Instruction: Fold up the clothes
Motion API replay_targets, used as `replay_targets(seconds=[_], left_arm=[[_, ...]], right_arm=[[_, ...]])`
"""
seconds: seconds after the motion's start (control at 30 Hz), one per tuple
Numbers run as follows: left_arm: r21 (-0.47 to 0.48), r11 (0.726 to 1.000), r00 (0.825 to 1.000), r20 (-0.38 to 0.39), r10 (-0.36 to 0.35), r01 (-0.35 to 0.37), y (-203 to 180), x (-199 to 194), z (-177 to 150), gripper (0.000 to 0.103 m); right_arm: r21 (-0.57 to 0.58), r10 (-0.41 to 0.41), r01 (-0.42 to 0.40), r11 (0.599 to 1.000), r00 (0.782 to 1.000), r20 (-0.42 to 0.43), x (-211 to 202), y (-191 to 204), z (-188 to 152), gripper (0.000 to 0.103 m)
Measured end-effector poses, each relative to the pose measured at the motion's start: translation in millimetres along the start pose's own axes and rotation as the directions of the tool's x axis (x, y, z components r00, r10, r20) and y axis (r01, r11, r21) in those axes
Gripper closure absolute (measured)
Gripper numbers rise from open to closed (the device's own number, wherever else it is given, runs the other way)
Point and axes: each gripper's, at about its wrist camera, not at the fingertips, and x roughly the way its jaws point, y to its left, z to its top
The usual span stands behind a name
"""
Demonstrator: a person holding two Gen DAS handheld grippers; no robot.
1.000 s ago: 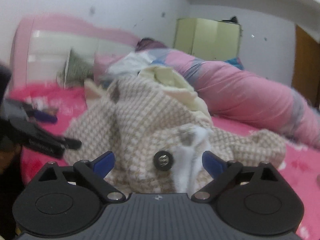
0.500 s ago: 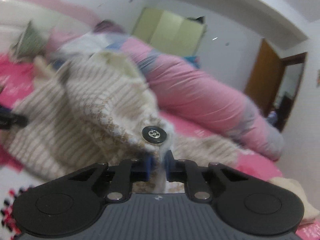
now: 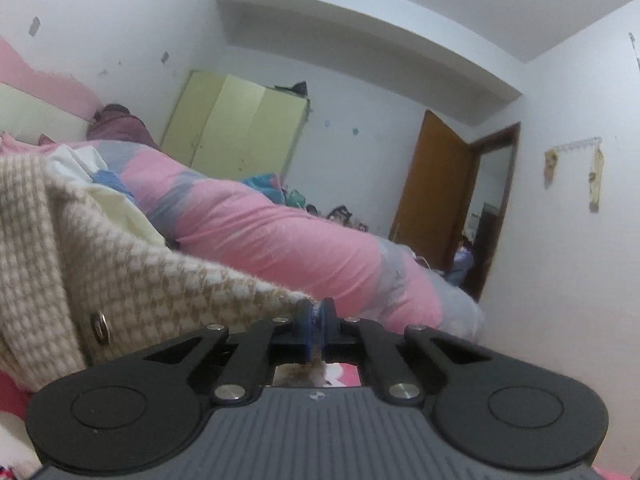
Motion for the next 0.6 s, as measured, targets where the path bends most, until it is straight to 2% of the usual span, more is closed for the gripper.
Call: replay_targets(seconds=[0.17,0.27,0.4,0.43,0.47,0.53,0.6], left_arm=[[0.026,0.999,0.999,0.012,0.047,-0.048,1,18,2,0.095],[0.062,0.995,0.997,-0.007,0.080,-0.079,4,33,-8,0.094],[0.189,0.974,0.983,-0.112,0.144,-0.122,-1,61,-36,0.093],[0.186,0.975,0.975,-0.163,0.152,-0.120,3,67,-44,0.092],[0.177,0.977,0.963,-0.217,0.156,-0.118,6,74,-52,0.091],[0.152,0.982,0.960,-0.237,0.150,-0.116,15,69,-60,0.090],[0.127,0.985,0.958,-0.250,0.143,-0.114,24,63,-66,0.077]], right_arm=[[0.086,-0.021,0.029,0.996,0.996,-0.087,24,-26,-23,0.100],[0.156,-0.011,0.037,0.987,0.987,-0.163,47,-42,-43,0.100],[0.193,0.003,0.059,0.979,0.952,-0.306,85,-44,-83,0.103],[0.211,0.012,0.065,0.975,0.938,-0.345,95,-45,-95,0.103],[0.264,0.039,0.074,0.962,0.916,-0.399,104,-51,-110,0.103],[0.394,0.101,0.114,0.912,0.869,-0.484,116,-66,-137,0.103],[0.518,0.155,0.123,0.846,0.874,-0.461,108,-84,-147,0.102]])
